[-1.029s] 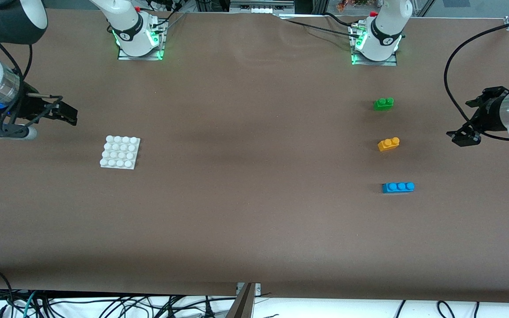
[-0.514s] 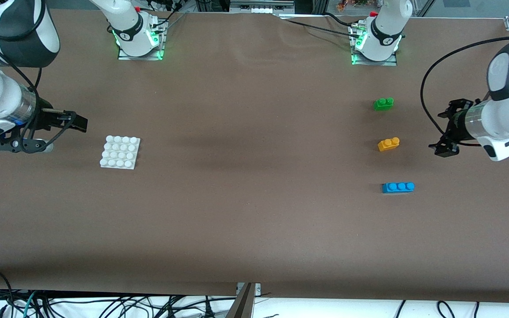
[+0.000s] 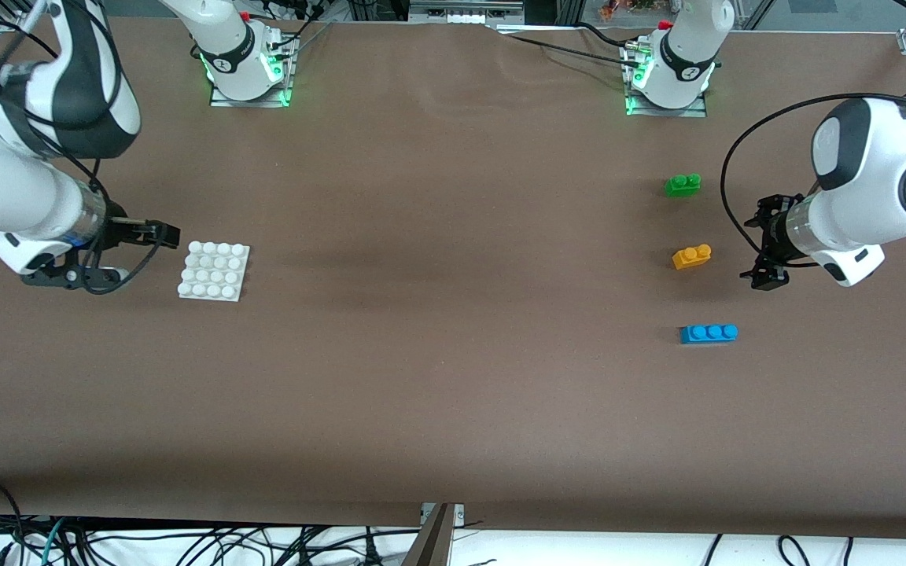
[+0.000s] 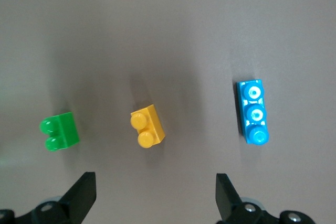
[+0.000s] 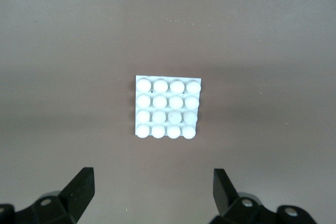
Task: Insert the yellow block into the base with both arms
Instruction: 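Reach the left gripper to the yellow brick while the right gripper reaches the base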
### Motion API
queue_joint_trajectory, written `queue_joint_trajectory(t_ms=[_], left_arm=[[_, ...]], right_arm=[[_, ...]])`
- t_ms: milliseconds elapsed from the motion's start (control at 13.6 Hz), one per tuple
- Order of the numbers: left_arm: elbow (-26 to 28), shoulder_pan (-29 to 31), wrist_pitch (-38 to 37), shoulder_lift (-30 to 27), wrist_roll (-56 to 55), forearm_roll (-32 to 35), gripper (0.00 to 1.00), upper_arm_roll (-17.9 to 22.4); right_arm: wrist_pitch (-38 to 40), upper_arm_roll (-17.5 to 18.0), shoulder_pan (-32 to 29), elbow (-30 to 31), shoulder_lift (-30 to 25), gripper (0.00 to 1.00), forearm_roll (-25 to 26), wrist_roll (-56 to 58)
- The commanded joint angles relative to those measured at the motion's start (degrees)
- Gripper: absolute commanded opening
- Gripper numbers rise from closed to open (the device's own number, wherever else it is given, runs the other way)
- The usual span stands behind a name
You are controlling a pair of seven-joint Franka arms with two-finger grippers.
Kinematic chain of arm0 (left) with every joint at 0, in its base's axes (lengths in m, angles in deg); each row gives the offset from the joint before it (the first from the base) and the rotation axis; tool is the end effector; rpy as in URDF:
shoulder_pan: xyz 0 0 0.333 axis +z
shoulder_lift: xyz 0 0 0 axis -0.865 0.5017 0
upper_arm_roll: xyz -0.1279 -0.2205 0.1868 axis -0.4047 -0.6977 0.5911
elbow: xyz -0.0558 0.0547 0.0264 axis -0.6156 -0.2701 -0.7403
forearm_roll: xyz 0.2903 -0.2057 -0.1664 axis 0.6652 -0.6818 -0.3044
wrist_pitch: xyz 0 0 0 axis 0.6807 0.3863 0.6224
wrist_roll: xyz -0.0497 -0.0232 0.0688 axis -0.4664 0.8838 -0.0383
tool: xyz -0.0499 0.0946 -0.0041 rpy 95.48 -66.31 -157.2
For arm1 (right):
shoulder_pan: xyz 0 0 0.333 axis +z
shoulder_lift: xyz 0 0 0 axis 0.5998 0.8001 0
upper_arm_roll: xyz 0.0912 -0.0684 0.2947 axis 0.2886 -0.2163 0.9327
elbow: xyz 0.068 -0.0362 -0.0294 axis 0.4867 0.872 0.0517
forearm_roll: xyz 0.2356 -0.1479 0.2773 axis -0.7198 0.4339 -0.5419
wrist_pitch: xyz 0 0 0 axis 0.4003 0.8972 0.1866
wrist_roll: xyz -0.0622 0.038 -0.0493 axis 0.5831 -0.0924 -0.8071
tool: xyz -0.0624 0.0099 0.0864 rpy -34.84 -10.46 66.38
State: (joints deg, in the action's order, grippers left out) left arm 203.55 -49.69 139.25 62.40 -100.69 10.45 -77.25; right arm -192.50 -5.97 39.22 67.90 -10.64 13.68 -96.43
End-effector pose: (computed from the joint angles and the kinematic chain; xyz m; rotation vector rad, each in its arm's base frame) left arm 0.5619 -0.0019 0.3692 -2.2325 -2.0519 0.2190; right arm 0.5873 0.0402 0.4225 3.0455 -0.0229 -0.2764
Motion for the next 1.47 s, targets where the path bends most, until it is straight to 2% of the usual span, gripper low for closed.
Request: queue_joint_trajectory(t_ms=[0,367,735,1102,1396], left_arm=[[5.8,0.4,6.3,-2.3,-2.5,-1.7,1.00,-0.1],[9.0,0.5,13.8,0.1,-9.4,-2.6,1.00,0.1],[14.6,0.4,24.1,1.3,-16.7,-1.8,1.00,0.3],[19.3,0.4,32.0,2.5,-17.3,-1.7,1.00,0.4],[23.7,0.4,37.7,2.5,-17.3,0.8,1.00,0.3]], right_arm=[[-6.5,-0.9,-0.3,7.3,-1.2,1.00,0.5,-0.5],[-19.3,-3.1,-0.3,16.7,-0.2,1.00,1.7,-0.6],[-23.5,-3.9,-0.3,17.4,3.6,1.00,1.6,-3.9],[-29.7,-3.9,-0.3,18.0,7.3,1.00,1.6,-4.0],[-34.9,-4.5,-0.4,19.3,9.9,1.00,1.6,-3.9]])
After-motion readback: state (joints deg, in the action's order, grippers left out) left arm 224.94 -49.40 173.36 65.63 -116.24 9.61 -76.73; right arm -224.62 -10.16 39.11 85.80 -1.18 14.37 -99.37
